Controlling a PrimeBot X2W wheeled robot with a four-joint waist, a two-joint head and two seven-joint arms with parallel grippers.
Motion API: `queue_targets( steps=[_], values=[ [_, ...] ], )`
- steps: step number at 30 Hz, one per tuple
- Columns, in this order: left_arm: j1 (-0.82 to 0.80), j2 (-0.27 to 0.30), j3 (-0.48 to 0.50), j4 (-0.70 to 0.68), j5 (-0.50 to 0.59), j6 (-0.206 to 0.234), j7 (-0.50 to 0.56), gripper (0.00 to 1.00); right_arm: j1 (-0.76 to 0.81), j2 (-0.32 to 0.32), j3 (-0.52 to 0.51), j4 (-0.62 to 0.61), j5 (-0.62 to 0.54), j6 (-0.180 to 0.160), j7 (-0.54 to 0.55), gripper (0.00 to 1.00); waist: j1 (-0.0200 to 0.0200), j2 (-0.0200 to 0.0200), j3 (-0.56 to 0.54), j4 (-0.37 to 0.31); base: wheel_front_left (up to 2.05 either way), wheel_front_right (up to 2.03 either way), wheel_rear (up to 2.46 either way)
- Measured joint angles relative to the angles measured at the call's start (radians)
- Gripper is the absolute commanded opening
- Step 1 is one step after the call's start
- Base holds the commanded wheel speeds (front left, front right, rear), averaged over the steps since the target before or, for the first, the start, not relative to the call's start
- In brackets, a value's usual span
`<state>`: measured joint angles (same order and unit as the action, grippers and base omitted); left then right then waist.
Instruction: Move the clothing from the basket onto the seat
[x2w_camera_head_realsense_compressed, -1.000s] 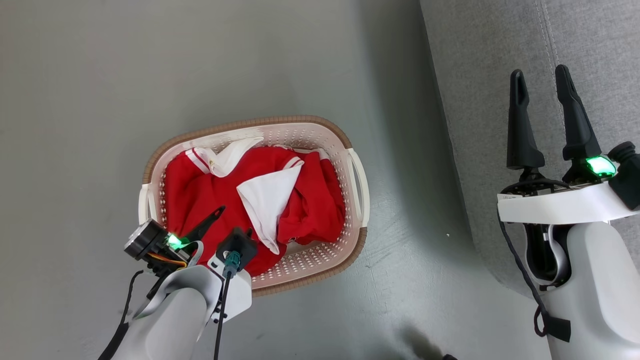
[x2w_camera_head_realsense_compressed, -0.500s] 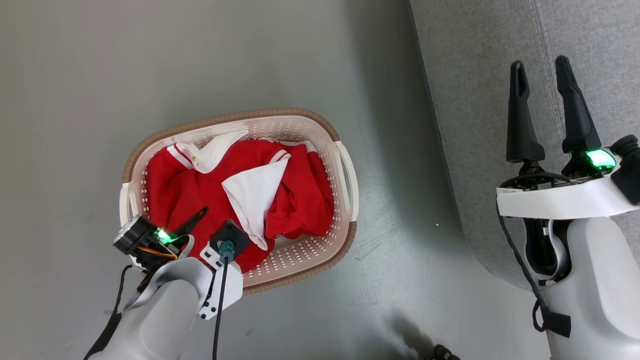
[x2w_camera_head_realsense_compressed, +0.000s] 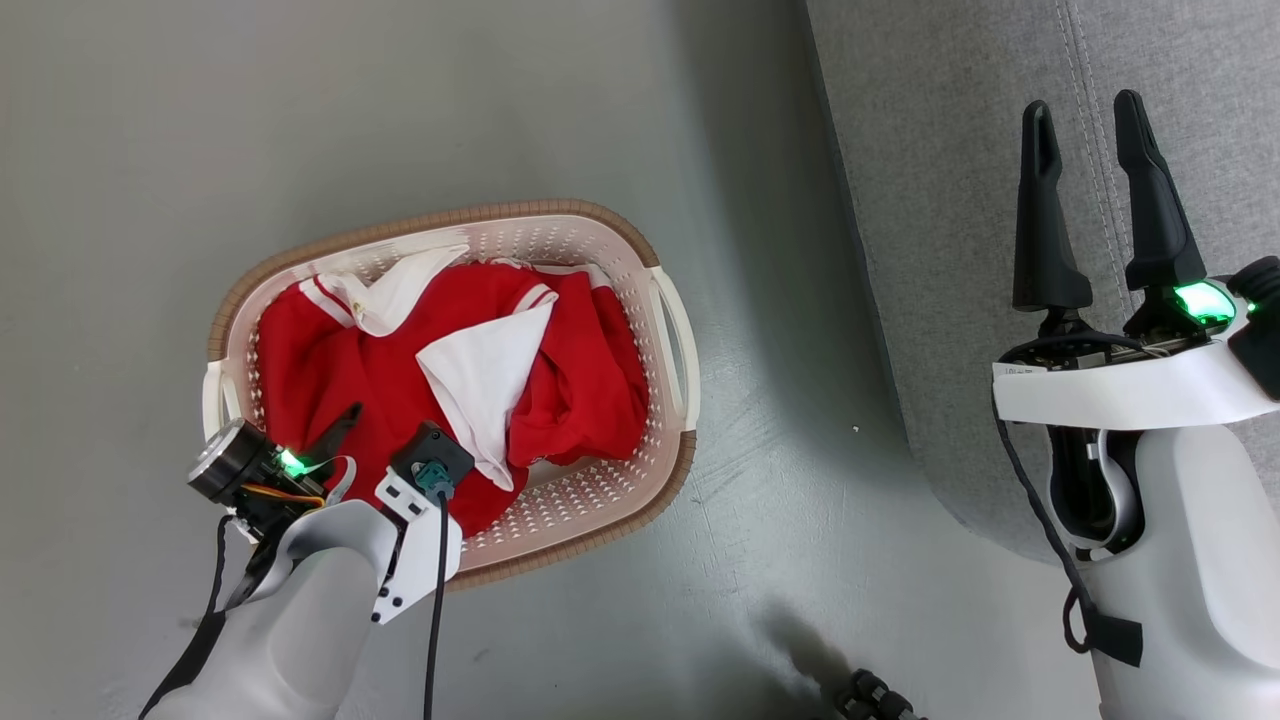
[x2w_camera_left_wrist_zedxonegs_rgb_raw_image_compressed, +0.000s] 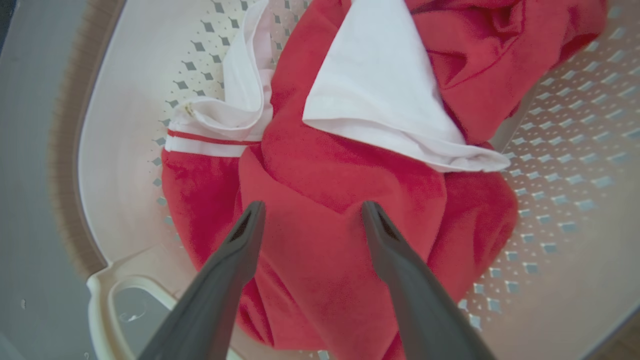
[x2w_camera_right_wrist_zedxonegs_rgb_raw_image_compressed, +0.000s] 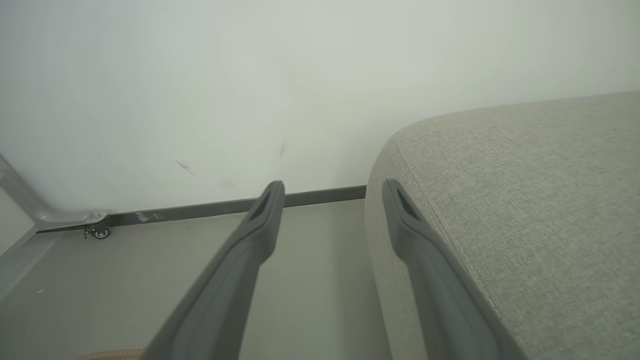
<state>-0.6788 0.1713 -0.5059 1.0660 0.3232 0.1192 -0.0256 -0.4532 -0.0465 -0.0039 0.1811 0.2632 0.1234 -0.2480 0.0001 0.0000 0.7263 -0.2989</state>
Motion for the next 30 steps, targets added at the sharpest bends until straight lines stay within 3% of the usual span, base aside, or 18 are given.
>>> queue_targets(
  steps=[12,13,14,15,18,26,30],
  values=[
    [-0.032,0.002,-0.029,0.045,0.043,0.042,0.044,0.98,-0.001,0.000,0.010,-0.013,0.013,0.000,0.000,1.00,0.0000,0.0000,0.033,-0.015,0.00,0.00,0.00],
    [-0.037,0.003,-0.031,0.052,0.043,0.046,0.050,0.80,-0.002,0.000,0.011,-0.013,0.018,0.000,0.000,1.00,0.0000,0.0000,0.035,-0.015,0.00,0.00,0.00],
    [-0.041,0.005,-0.033,0.058,0.044,0.048,0.055,0.80,-0.002,0.000,0.012,-0.013,0.020,0.000,0.000,1.00,0.0000,0.0000,0.037,-0.016,0.00,0.00,0.00],
    [-0.044,0.008,-0.033,0.063,0.049,0.049,0.058,0.48,-0.002,0.000,0.012,-0.013,0.020,0.000,0.000,1.00,0.0000,0.0000,0.038,-0.017,0.00,0.00,0.00],
    [-0.047,0.020,-0.038,0.080,0.061,0.056,0.060,0.00,-0.003,0.000,0.013,-0.013,0.020,0.000,0.000,1.00,0.0001,0.0000,0.041,-0.019,0.00,0.00,0.00],
    [-0.073,0.024,-0.044,0.096,0.062,0.061,0.040,0.00,-0.006,0.001,0.013,-0.011,0.037,0.000,0.000,1.00,0.0000,0.0000,0.041,-0.020,0.00,0.00,0.00],
    [-0.090,-0.012,-0.056,0.086,0.071,0.071,0.034,0.00,-0.020,0.000,0.010,-0.008,0.038,0.000,0.000,1.00,0.0000,0.0000,0.035,-0.017,0.00,0.00,0.00]
  ],
)
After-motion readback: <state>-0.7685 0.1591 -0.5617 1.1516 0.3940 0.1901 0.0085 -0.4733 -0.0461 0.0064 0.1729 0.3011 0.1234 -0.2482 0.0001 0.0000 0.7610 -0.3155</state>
